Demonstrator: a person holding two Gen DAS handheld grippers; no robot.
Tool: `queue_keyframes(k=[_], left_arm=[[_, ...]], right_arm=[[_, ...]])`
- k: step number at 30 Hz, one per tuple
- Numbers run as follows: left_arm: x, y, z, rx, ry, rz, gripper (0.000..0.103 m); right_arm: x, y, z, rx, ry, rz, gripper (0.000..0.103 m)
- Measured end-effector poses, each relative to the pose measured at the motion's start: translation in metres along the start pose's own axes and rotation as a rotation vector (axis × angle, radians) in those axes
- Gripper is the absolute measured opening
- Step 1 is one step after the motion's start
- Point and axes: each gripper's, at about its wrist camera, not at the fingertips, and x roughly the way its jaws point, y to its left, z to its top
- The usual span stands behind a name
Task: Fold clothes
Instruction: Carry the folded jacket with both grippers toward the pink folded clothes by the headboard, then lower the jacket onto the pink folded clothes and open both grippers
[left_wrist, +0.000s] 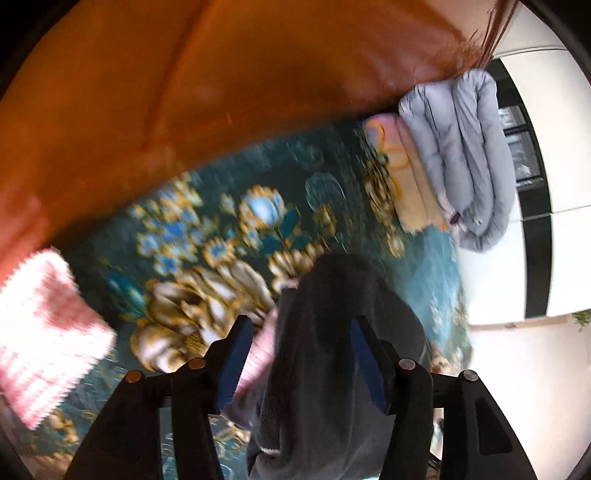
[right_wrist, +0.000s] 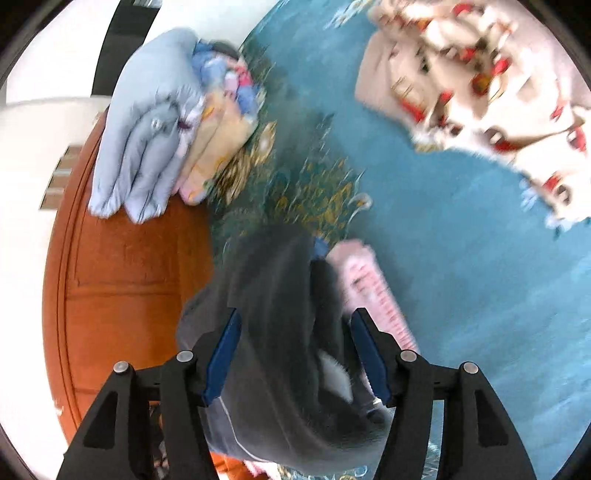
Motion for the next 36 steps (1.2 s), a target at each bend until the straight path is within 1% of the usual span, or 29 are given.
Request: queue_keyframes(k=[1,3,4,5,6,9,10,12,13,16,20,24,26,27,30,33,36], left_arm=[[-0.008,-0.009,-0.001,0.040,-0.018,0.016,0.060],[-0.015,-0.037,-0.010,0.155,-0.019,0.008,0.060],[-0.012,-0.053,-0.018,0.219,-0.005,0.001,0.060],[-0.008,-0.070,-0.027,0.284,0.014,-0.005,0.060],[0.001,-0.078,-0.034,0.318,0.032,-0.001,0.060],[0.035,-0.097,-0.054,0.393,0.087,0.020,0.060],[0.046,-0.104,-0.060,0.417,0.105,0.028,0.060],[0.068,-0.116,-0.073,0.467,0.142,0.042,0.060],[0.079,-0.123,-0.079,0.492,0.160,0.049,0.060],[0.094,-0.113,-0.073,0.440,0.174,0.045,0.060],[0.112,-0.108,-0.072,0.444,0.198,0.049,0.060],[0.129,-0.113,-0.074,0.463,0.212,0.099,0.061],[0.133,-0.116,-0.073,0.469,0.218,0.115,0.062],[0.132,-0.118,-0.072,0.470,0.224,0.121,0.062],[0.120,-0.123,-0.070,0.462,0.220,0.124,0.062],[0.103,-0.129,-0.076,0.464,0.188,0.126,0.062],[0.087,-0.137,-0.090,0.475,0.170,0.121,0.062]], right_arm=[[-0.005,0.002,0.003,-0.009,-0.005,-0.015,0.064],[-0.010,0.024,0.004,-0.111,-0.002,-0.081,0.064],[-0.013,0.036,0.004,-0.166,0.001,-0.115,0.064],[-0.012,0.058,-0.002,-0.264,0.006,-0.148,0.064],[-0.010,0.075,-0.009,-0.330,0.017,-0.159,0.064],[0.016,0.121,-0.043,-0.519,0.094,-0.138,0.064],[0.026,0.132,-0.053,-0.563,0.119,-0.129,0.064],[0.053,0.148,-0.074,-0.617,0.197,-0.076,0.064],[0.064,0.152,-0.079,-0.634,0.217,-0.074,0.064],[0.090,0.153,-0.078,-0.671,0.170,-0.178,0.064],[0.120,0.142,-0.069,-0.624,0.201,-0.227,0.064],[0.141,0.139,-0.070,-0.654,0.218,-0.304,0.064],[0.146,0.142,-0.068,-0.658,0.235,-0.313,0.065],[0.149,0.143,-0.066,-0.659,0.243,-0.316,0.069],[0.142,0.152,-0.066,-0.673,0.268,-0.322,0.070],[0.118,0.163,-0.073,-0.690,0.245,-0.295,0.070],[0.094,0.165,-0.084,-0.702,0.228,-0.295,0.070]])
